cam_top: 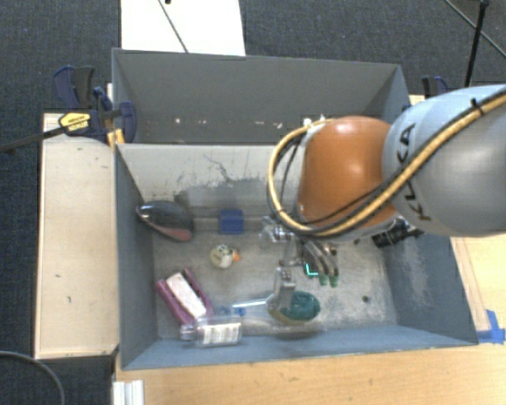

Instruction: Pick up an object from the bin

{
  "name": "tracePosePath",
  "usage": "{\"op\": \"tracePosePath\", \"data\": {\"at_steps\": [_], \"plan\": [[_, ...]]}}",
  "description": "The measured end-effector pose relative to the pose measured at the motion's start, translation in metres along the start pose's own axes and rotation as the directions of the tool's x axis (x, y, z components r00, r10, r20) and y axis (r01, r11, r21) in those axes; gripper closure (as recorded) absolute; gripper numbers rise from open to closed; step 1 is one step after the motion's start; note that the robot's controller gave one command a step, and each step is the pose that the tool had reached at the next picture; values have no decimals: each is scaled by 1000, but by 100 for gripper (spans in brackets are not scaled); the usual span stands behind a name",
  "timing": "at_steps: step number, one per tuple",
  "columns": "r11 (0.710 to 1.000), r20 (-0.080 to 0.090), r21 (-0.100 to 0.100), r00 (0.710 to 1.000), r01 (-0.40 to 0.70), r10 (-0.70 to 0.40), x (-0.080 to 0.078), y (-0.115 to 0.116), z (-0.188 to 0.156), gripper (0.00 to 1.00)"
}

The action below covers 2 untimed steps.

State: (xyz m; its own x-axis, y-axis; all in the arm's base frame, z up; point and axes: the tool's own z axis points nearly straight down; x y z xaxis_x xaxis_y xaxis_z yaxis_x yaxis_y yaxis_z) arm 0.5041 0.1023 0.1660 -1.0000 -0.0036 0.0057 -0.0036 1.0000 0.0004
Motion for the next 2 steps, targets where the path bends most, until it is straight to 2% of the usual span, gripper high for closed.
{"op": "tracePosePath", "data": {"at_steps": [1, 2], "plan": [[993, -2, -3, 993, -120, 120, 13, -45, 97, 0], [992, 12, -5, 992, -127, 127, 8, -45, 93, 100]]}}
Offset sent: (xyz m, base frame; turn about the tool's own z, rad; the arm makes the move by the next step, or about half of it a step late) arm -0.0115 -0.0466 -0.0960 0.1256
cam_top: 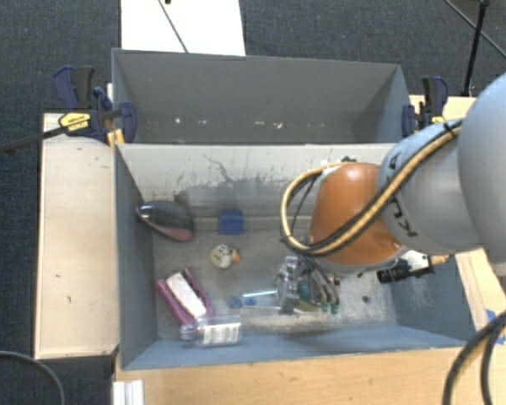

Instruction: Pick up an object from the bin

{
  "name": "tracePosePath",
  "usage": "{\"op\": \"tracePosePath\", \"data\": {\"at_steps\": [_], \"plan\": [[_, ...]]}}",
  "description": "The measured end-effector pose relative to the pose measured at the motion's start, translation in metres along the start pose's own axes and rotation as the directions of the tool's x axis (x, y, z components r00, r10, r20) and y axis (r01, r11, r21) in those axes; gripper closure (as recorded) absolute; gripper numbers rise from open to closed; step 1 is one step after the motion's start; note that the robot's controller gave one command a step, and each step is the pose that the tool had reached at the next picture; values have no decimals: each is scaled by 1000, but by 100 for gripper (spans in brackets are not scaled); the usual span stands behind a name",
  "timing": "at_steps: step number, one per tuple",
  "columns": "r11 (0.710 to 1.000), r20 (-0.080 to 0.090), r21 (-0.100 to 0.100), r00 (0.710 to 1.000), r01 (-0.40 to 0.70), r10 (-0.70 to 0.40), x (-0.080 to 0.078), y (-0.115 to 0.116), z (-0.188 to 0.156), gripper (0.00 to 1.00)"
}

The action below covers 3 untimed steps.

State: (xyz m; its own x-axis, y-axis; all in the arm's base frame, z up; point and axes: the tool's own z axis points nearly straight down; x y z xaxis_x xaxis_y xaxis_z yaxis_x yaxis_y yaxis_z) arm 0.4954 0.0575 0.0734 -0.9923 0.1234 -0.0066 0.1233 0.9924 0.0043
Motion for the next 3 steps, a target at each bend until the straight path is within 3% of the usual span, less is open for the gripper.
{"op": "tracePosePath", "data": {"at_steps": [1, 2, 3], "plan": [[1000, 0, 0, 1000, 0, 0, 0, 0, 0, 100], [1000, 0, 1, 1000, 17, -17, 3, 10, -65, 100], [999, 3, 0, 999, 38, -38, 7, 31, -158, 100]]}}
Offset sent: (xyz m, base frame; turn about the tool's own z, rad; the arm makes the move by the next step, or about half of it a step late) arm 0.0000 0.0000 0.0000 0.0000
